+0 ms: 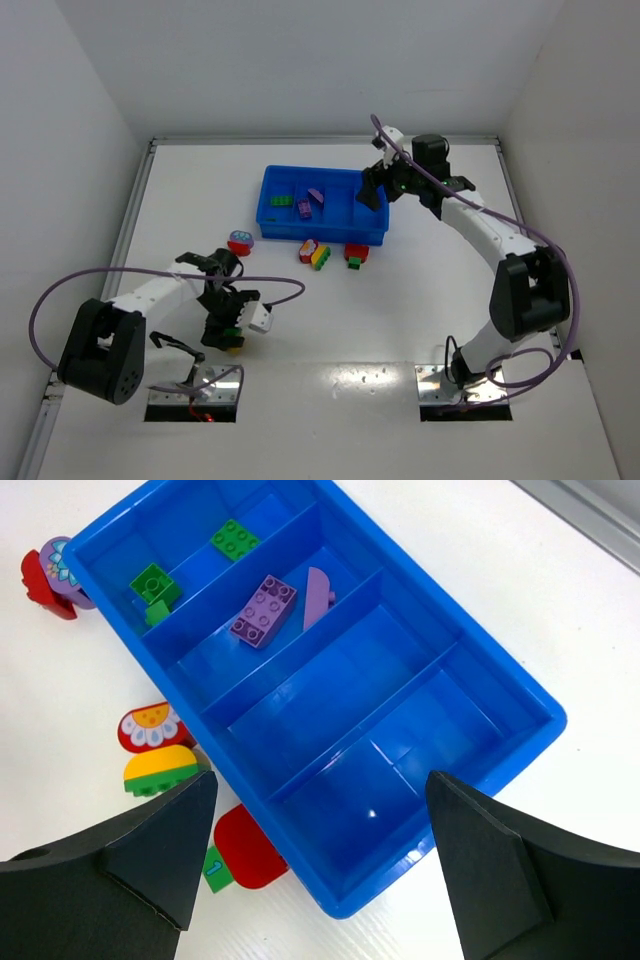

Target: Sort the legos into containers by color

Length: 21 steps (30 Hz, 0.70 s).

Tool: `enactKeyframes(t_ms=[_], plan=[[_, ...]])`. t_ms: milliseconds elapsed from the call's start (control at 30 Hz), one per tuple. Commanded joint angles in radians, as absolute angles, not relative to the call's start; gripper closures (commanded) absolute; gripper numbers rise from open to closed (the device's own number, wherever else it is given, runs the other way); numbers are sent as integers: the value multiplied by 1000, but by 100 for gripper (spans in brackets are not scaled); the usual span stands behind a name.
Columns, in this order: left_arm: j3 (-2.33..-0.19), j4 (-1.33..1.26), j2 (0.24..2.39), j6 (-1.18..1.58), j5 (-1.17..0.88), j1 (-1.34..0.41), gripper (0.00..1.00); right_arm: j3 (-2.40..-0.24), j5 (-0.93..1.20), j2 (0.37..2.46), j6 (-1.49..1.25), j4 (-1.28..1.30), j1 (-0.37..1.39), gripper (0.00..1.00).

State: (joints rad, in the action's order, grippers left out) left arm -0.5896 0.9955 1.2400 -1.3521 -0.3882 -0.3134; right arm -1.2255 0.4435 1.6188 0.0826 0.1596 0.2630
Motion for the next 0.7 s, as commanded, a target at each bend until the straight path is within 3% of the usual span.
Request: enactKeyframes(t_ms=[0, 133, 267, 300, 367, 400, 500, 667], plan=[[-614, 990, 1255, -1404, -377, -322, 2, -1270, 466, 1632, 86, 140, 258, 15], [-614, 928, 1264, -1347, -396, -322, 8, -1270, 466, 1632, 86, 140, 258, 15], [-623, 900, 1255, -1324, -417, -310, 39, -1261, 466, 1632, 86, 140, 258, 15], [-623, 891, 1255, -1324, -431, -310, 55, -1261, 466, 1632, 86, 140, 258, 15], [-623, 879, 1246, -1324, -443, -287, 71, -1261, 466, 1641, 86, 130, 258, 15], [-635, 879, 1236, -1307, -443, -287, 83, -1261, 466, 1641, 86, 130, 258, 15], [-659, 775, 1227, -1203, -486, -261, 98, -1261, 476, 1650, 86, 130, 258, 15], [-793, 715, 1287, -996, -616, -238, 99, -1241, 592, 1651, 77, 121, 258, 15]])
